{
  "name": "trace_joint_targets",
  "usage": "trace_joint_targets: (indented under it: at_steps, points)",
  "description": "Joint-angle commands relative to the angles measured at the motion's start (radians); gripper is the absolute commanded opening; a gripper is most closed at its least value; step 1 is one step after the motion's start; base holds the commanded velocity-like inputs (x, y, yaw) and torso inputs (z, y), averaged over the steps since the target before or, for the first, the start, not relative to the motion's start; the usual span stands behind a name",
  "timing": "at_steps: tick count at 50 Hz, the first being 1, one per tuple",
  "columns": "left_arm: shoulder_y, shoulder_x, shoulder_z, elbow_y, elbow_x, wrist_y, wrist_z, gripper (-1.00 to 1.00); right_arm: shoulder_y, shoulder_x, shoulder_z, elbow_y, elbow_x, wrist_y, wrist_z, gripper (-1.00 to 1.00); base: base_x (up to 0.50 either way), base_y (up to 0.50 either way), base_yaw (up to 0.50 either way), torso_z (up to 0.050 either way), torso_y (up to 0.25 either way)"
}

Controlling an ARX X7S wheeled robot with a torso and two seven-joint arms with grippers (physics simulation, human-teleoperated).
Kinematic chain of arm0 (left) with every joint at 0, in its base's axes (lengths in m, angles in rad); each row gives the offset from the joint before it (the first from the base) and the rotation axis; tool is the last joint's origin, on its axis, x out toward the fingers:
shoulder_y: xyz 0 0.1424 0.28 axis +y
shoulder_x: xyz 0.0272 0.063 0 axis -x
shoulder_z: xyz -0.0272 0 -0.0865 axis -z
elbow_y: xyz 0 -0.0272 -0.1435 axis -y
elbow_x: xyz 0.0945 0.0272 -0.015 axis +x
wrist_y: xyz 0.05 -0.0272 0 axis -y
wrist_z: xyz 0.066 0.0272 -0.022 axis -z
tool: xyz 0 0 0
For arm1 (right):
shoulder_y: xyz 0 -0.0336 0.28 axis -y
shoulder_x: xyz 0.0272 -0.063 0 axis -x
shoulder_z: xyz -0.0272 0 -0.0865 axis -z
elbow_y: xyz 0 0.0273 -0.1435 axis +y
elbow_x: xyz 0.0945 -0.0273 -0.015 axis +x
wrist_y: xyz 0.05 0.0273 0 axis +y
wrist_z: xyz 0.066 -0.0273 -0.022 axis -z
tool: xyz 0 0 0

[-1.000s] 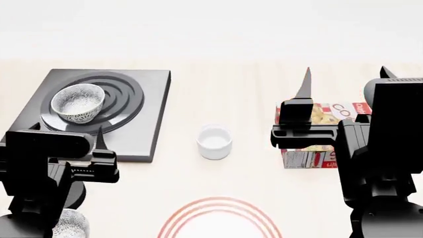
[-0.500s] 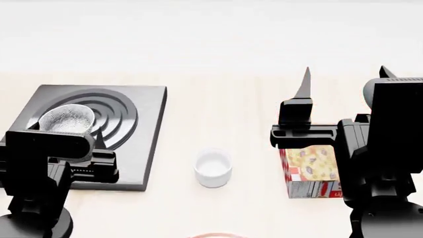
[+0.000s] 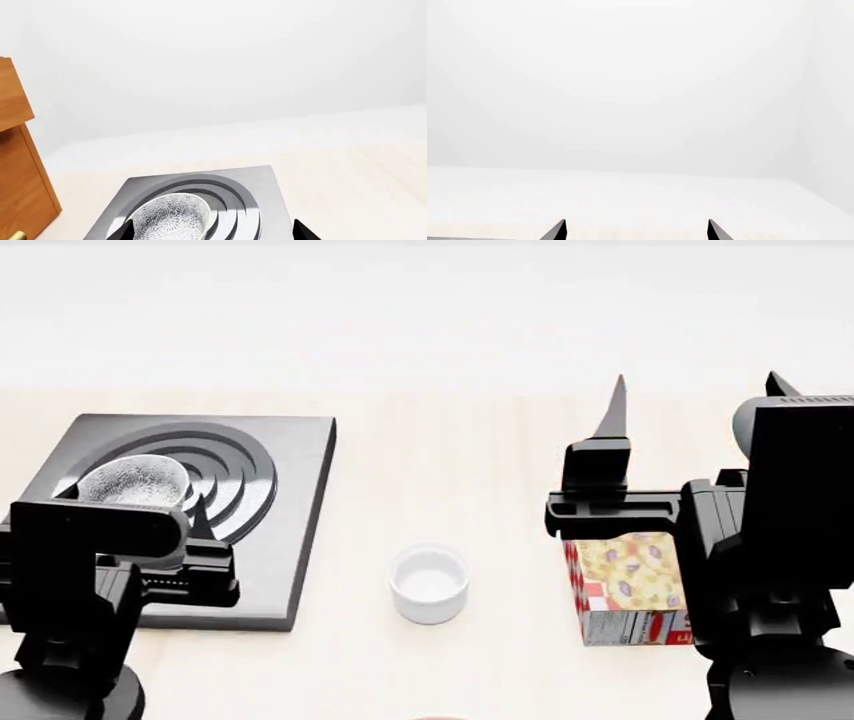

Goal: Pick the akita bowl on the stove and place it on the plate.

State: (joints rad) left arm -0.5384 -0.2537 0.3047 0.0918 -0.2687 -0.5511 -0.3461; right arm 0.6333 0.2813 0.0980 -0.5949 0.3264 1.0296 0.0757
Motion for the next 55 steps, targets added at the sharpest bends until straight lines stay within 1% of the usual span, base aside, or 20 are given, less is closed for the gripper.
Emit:
trace_joint_targets:
  at_steps: [1,7,13,17,19,23,28,30,33,34,40,42,43,44,45,46,55]
  points:
    - [-0.008,0.017,-0.029,0.008,-0.012,-0.005,0.029,1.00,0.001,-0.015,0.018,-0.006,-0.016,0.005,-0.016,1.00,0.00,0.00,0.00,0.000,0.000]
    - [-0.074,0.014,-0.025,0.003,-0.018,-0.053,0.033,1.00,-0.002,-0.014,0.017,0.000,-0.015,-0.002,-0.015,1.00,0.00,0.00,0.00,0.000,0.000]
    - [-0.222,0.015,-0.025,-0.055,-0.016,-0.122,0.039,1.00,0.002,-0.012,0.017,-0.006,-0.010,0.008,-0.011,1.00,0.00,0.00,0.00,0.000,0.000]
    - [-0.311,0.029,-0.023,-0.104,-0.022,-0.163,0.047,1.00,-0.001,-0.011,0.016,-0.003,-0.010,0.001,-0.011,1.00,0.00,0.00,0.00,0.000,0.000]
    - [-0.334,0.021,0.006,-0.110,0.001,-0.155,0.052,1.00,-0.002,-0.011,0.016,-0.001,-0.010,-0.003,-0.011,1.00,0.00,0.00,0.00,0.000,0.000]
    - [-0.400,0.045,0.000,-0.181,-0.013,-0.171,0.064,1.00,-0.001,-0.010,0.017,-0.006,-0.006,0.002,-0.009,1.00,0.00,0.00,0.00,0.000,0.000]
    - [-0.444,0.069,-0.016,-0.228,-0.035,-0.186,0.070,1.00,-0.001,-0.009,0.016,-0.009,-0.004,0.004,-0.007,1.00,0.00,0.00,0.00,0.000,0.000]
    - [-0.470,0.089,-0.040,-0.279,-0.048,-0.179,0.065,1.00,-0.005,-0.009,0.017,-0.004,-0.005,-0.006,-0.007,1.00,0.00,0.00,0.00,0.000,0.000]
    - [-0.511,0.099,-0.028,-0.352,-0.035,-0.156,0.072,1.00,-0.005,-0.009,0.017,-0.003,-0.003,-0.007,-0.006,1.00,0.00,0.00,0.00,0.000,0.000]
    - [-0.536,0.112,-0.048,-0.386,-0.047,-0.155,0.068,1.00,-0.002,-0.009,0.018,-0.007,-0.001,0.001,-0.004,1.00,0.00,0.00,0.00,0.000,0.000]
    - [-0.612,0.146,-0.068,-0.486,-0.064,-0.145,0.070,1.00,-0.001,-0.010,0.024,-0.017,0.006,0.011,0.001,1.00,0.00,0.00,0.00,0.000,0.000]
    - [-0.625,0.156,-0.083,-0.509,-0.077,-0.148,0.068,1.00,-0.002,-0.010,0.025,-0.015,0.006,0.008,0.002,1.00,0.00,0.00,0.00,0.000,0.000]
    - [-0.638,0.167,-0.107,-0.536,-0.095,-0.151,0.061,1.00,-0.002,-0.010,0.025,-0.015,0.007,0.008,0.002,1.00,0.00,0.00,0.00,0.000,0.000]
    - [-0.654,0.180,-0.131,-0.594,-0.111,-0.131,0.069,1.00,0.000,-0.010,0.027,-0.020,0.010,0.014,0.003,1.00,0.00,0.00,0.00,0.000,0.000]
    - [-0.661,0.181,-0.132,-0.618,-0.114,-0.133,0.072,1.00,0.001,-0.010,0.027,-0.022,0.011,0.018,0.003,1.00,0.00,0.00,0.00,0.000,0.000]
    - [-0.670,0.184,-0.122,-0.663,-0.097,-0.095,0.074,1.00,0.000,-0.010,0.027,-0.017,0.010,0.013,0.003,1.00,0.00,0.00,0.00,0.000,0.000]
    - [-0.741,0.213,-0.138,-0.848,-0.113,-0.014,0.087,1.00,-0.003,-0.010,0.029,-0.012,0.016,0.009,0.005,1.00,0.00,0.00,0.00,0.000,0.000]
